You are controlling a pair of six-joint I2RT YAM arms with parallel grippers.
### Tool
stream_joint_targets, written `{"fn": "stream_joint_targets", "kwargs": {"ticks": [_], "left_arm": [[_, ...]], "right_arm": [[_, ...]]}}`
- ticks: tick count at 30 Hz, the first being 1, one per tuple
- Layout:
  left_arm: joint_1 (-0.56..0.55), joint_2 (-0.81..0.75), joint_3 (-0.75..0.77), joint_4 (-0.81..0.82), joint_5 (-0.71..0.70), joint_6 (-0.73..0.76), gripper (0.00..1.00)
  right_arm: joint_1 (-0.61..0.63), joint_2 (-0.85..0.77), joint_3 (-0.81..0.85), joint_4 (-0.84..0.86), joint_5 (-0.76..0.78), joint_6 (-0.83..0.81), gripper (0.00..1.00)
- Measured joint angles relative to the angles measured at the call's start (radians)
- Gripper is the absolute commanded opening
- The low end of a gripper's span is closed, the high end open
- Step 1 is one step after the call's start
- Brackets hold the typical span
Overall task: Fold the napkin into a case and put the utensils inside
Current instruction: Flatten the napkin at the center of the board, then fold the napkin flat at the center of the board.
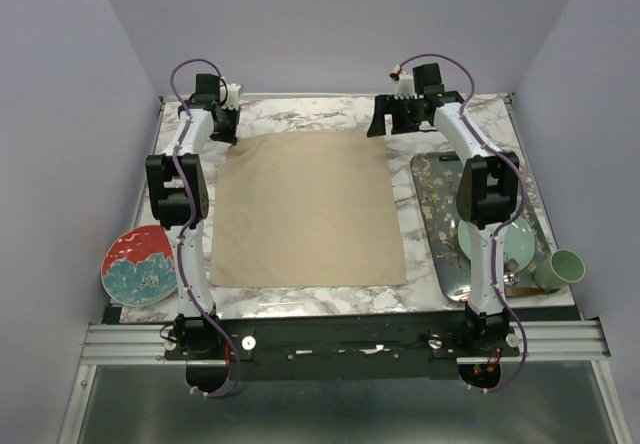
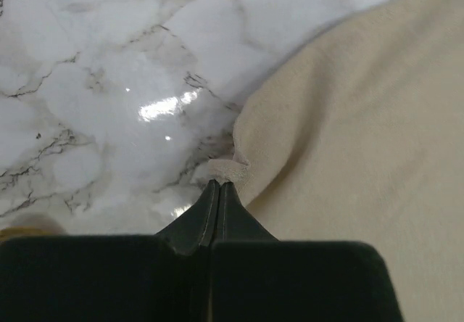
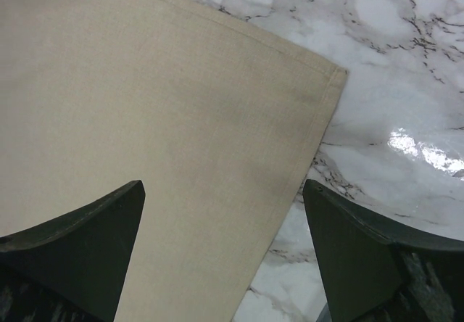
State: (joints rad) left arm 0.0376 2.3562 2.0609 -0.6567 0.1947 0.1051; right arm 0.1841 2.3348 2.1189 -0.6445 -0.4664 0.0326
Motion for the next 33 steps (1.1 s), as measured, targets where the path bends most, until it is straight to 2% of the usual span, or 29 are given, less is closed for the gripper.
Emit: {"fn": "stream_joint_targets", "kwargs": {"ticks": [2,7,12,17,20,23,24,27,33], "left_arm": [[-0.022,-0.138,-0.138,0.022,0.032,0.063,0.00],[-0.131,-0.437,-0.372,0.053,0.087,0.243,0.00],[-0.205,-0.622,-0.595,0.009,0.159,0.412,0.00],[-0.148,-0.732,-0.830,-0.119,0.217,0.602,0.00],[-0.089,-0.856,-0.974,-0.174,0.237,0.723,0.00],[-0.039,-0.996,-1.072,-0.224,0.238,0.827,0.00],[-0.029,-1.032,-1.091,-0.234,0.240,0.855,0.00],[-0.011,-1.048,-1.112,-0.246,0.244,0.896,0.00],[0.002,-0.962,-1.115,-0.237,0.245,0.896,0.00]], "right_arm": [[-0.003,-0.034,-0.023,-0.013,-0.022,-0.013,0.98],[-0.006,-0.129,-0.094,-0.040,-0.053,-0.048,0.96],[-0.013,-0.226,-0.178,-0.073,-0.071,-0.095,0.95],[-0.023,-0.350,-0.340,-0.110,-0.077,-0.149,0.93],[-0.023,-0.416,-0.426,-0.124,-0.079,-0.174,0.89],[-0.023,-0.479,-0.517,-0.145,-0.082,-0.193,0.82],[-0.023,-0.491,-0.538,-0.147,-0.083,-0.195,0.77],[-0.023,-0.517,-0.605,-0.161,-0.087,-0.199,0.66],[-0.023,-0.522,-0.736,-0.167,-0.090,-0.182,0.58]]}}
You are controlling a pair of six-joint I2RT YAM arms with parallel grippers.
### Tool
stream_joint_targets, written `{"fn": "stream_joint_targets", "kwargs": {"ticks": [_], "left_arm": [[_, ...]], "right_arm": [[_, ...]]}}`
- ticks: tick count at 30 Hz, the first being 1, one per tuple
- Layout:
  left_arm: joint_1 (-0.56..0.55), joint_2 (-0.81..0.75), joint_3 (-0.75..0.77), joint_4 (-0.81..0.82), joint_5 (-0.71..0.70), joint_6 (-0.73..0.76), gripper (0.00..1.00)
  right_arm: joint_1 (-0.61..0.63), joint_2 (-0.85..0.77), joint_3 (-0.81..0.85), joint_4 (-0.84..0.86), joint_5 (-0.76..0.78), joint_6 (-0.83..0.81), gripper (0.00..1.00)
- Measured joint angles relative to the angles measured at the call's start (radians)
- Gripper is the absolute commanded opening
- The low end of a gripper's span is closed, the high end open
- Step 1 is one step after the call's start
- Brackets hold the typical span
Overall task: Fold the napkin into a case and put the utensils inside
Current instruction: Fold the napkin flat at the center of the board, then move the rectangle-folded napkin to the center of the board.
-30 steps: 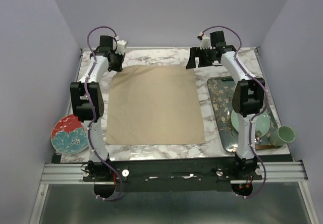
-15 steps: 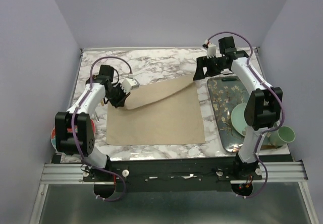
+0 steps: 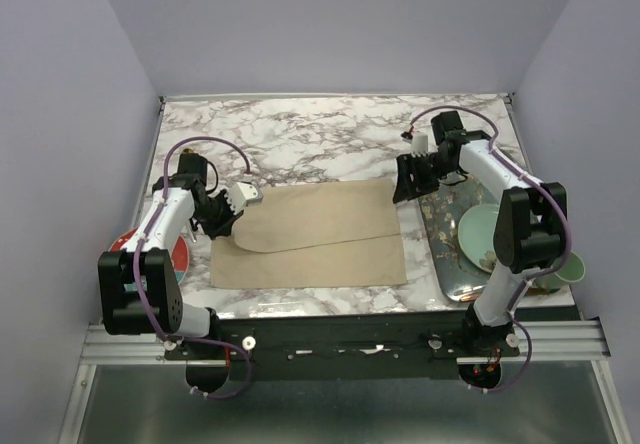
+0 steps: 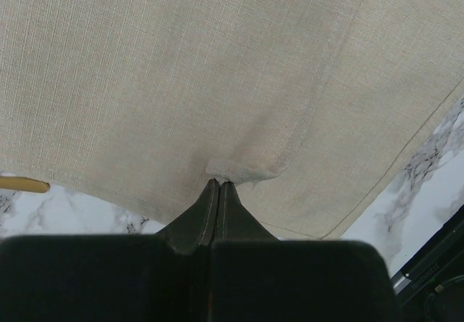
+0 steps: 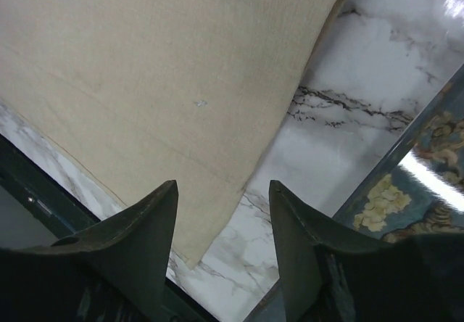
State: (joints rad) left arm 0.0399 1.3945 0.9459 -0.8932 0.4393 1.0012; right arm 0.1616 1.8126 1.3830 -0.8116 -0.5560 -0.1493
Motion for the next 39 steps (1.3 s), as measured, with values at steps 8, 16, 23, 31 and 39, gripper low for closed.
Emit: {"fn": "stream_joint_targets", "kwargs": {"ticks": [8,16,23,31,39], "left_arm": [[0.004,0.006,-0.051,0.034,-0.004,-0.003,0.00],[0.004,0.010,-0.055,0.057,-0.009,-0.022,0.04],[0.004,0.014,-0.056,0.078,-0.011,-0.035,0.13],[0.004,0.015,-0.072,0.090,-0.028,-0.047,0.22],[0.005,0.014,-0.095,0.102,-0.043,-0.048,0.17]], "right_arm": [[0.006,-0.005,-0.159,0.008,0.001,0.028,0.52],[0.041,0.003,-0.205,0.058,0.021,0.074,0.47],[0.053,0.042,-0.210,0.092,0.032,0.100,0.37],[0.054,0.056,-0.210,0.103,0.044,0.122,0.03],[0.054,0.048,-0.210,0.100,0.046,0.126,0.01]]}}
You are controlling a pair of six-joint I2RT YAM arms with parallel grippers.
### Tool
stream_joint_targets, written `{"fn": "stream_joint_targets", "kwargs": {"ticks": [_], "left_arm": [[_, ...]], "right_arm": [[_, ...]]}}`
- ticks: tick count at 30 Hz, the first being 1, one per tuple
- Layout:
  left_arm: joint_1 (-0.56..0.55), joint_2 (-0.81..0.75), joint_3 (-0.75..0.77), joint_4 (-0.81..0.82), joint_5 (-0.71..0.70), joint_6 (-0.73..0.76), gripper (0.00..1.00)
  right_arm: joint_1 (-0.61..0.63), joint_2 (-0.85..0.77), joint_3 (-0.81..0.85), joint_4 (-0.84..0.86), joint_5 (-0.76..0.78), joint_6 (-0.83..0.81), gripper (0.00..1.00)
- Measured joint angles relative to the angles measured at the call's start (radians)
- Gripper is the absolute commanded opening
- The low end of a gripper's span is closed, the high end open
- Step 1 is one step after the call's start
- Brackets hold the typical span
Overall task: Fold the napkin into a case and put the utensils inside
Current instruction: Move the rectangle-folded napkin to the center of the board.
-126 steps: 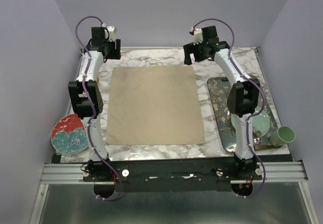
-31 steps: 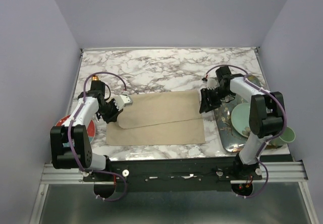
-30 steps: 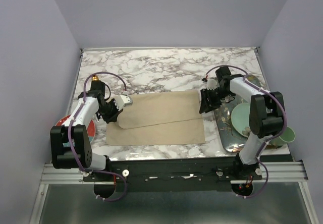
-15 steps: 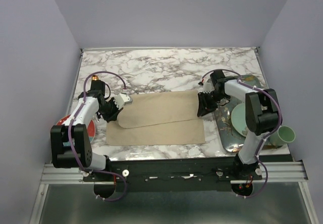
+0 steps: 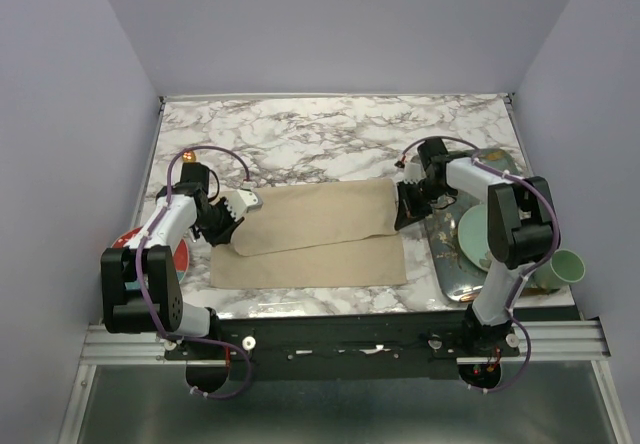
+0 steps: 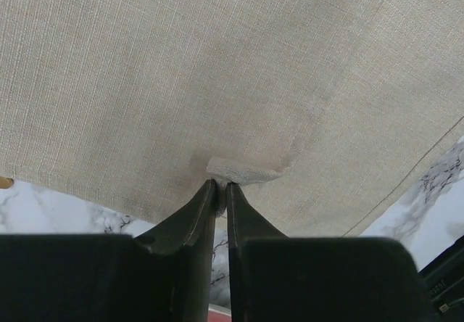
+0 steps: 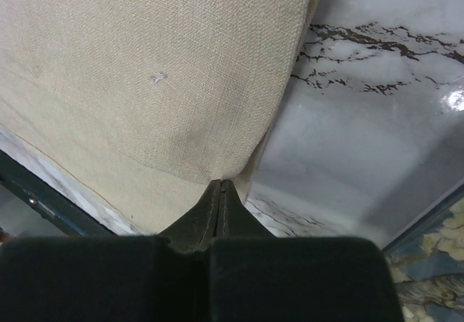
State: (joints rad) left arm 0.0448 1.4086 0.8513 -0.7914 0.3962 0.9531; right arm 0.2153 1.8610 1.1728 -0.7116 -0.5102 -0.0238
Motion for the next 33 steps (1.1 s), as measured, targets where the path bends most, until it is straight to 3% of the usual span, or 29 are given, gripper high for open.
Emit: {"fn": "stream_joint_targets", "kwargs": {"ticks": [12,26,29,33], "left_arm": [[0.002,-0.004,0.002,0.003,-0.004,0.000,0.17],[0.002,-0.004,0.002,0.005,-0.003,0.000,0.17],[0.002,-0.004,0.002,0.005,-0.004,0.000,0.17],[0.002,-0.004,0.002,0.005,-0.004,0.000,0.17]], "right_arm": [[0.005,-0.074,-0.019,-0.013,0.015,-0.005,0.01],[0.035,-0.003,-0.027,-0.015,0.031,-0.002,0.30],[0.040,-0.003,-0.025,-0.017,0.031,0.002,0.42],[0.045,-0.003,-0.019,-0.024,0.026,0.009,0.41]]}}
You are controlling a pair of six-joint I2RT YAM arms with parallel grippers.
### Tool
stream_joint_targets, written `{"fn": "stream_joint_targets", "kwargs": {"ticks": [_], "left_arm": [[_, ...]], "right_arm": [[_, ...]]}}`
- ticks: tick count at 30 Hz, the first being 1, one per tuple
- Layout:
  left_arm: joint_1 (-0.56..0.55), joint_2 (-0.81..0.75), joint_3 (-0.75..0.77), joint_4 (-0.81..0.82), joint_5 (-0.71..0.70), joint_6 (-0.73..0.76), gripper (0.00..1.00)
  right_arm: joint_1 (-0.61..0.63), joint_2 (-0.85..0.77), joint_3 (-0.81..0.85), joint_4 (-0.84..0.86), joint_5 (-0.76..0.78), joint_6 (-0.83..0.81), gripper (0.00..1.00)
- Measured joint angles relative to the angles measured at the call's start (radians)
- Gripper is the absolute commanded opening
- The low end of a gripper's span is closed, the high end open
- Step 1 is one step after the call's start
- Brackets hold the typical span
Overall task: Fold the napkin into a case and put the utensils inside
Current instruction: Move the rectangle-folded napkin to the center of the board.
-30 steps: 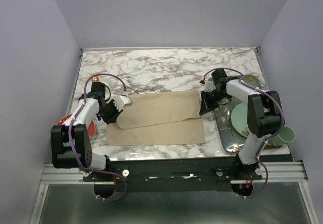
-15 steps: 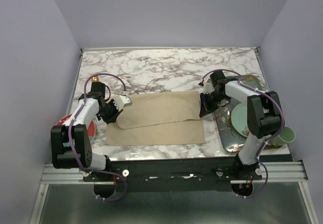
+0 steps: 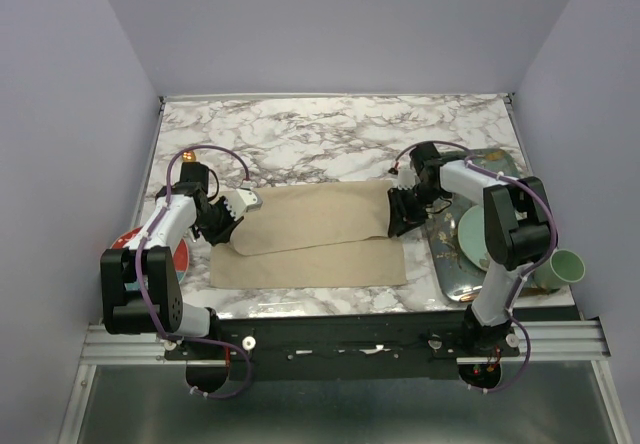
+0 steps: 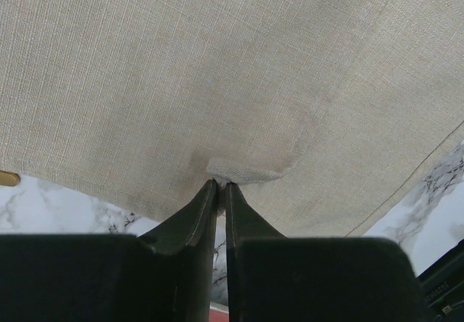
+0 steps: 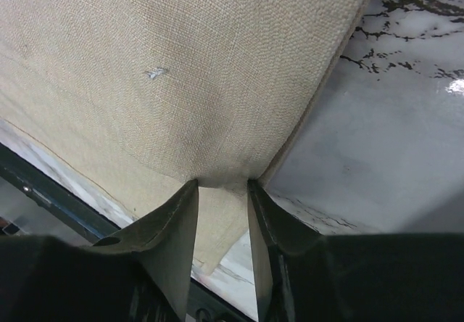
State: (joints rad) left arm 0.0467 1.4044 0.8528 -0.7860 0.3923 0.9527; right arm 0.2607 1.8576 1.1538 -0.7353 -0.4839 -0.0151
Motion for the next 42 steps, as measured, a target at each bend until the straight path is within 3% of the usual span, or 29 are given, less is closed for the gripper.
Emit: {"fn": "stream_joint_targets", "kwargs": {"ticks": [2,3,5,6,15,25,32,42], "left_arm": [[0.000,0.000,0.000,0.000,0.000,0.000,0.17],[0.000,0.000,0.000,0.001,0.000,0.000,0.17],[0.000,0.000,0.000,0.002,0.000,0.000,0.17],[0.000,0.000,0.000,0.002,0.000,0.000,0.17],[0.000,0.000,0.004,0.003,0.000,-0.008,0.13],[0.014,-0.072,0.039,-0.038,0.001,-0.001,0.08],[0.015,-0.059,0.029,-0.043,-0.009,0.004,0.07],[0.015,0.146,0.031,0.035,-0.045,-0.077,0.06]], "right_arm": [[0.000,0.000,0.001,-0.001,0.001,0.000,0.39],[0.000,0.000,0.001,-0.002,0.001,0.000,0.27],[0.000,0.000,0.001,-0.003,0.001,0.000,0.14],[0.000,0.000,0.001,-0.002,0.010,0.000,0.01],[0.002,-0.026,0.006,-0.021,0.028,-0.010,0.01],[0.007,-0.226,-0.040,-0.043,0.028,-0.021,0.01],[0.036,-0.111,-0.080,-0.051,0.018,-0.038,0.05],[0.091,0.026,0.008,-0.062,0.039,-0.024,0.03]]}}
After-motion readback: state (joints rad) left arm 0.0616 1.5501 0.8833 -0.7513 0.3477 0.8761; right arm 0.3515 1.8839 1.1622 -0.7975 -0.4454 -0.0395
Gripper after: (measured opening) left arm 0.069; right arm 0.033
